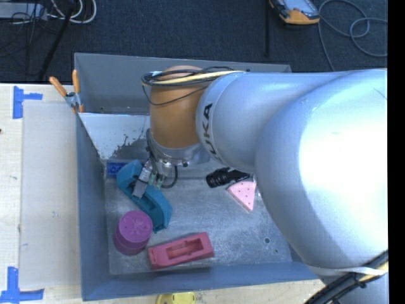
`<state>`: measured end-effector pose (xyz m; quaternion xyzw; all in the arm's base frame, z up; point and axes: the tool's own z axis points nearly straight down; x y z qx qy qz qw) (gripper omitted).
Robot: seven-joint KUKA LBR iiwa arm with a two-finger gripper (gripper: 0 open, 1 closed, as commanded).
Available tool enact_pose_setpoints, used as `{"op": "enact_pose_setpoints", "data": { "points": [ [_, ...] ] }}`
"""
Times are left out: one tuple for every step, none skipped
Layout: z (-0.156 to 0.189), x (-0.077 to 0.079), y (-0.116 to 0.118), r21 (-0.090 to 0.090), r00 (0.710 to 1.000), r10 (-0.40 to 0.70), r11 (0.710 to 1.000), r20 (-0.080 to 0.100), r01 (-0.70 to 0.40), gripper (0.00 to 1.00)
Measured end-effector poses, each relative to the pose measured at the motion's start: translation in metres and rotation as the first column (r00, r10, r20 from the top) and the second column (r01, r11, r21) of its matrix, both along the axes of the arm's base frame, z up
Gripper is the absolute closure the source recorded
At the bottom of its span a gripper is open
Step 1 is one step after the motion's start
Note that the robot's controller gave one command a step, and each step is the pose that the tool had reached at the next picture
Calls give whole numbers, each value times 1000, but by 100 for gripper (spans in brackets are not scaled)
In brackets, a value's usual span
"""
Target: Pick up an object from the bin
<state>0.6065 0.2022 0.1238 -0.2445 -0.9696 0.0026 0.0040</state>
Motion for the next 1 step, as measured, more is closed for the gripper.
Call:
{"op": "enact_pose_setpoints", "data": {
  "points": [
    [13,0,0,1,1000,0,1000,2,0,100]
  ]
}}
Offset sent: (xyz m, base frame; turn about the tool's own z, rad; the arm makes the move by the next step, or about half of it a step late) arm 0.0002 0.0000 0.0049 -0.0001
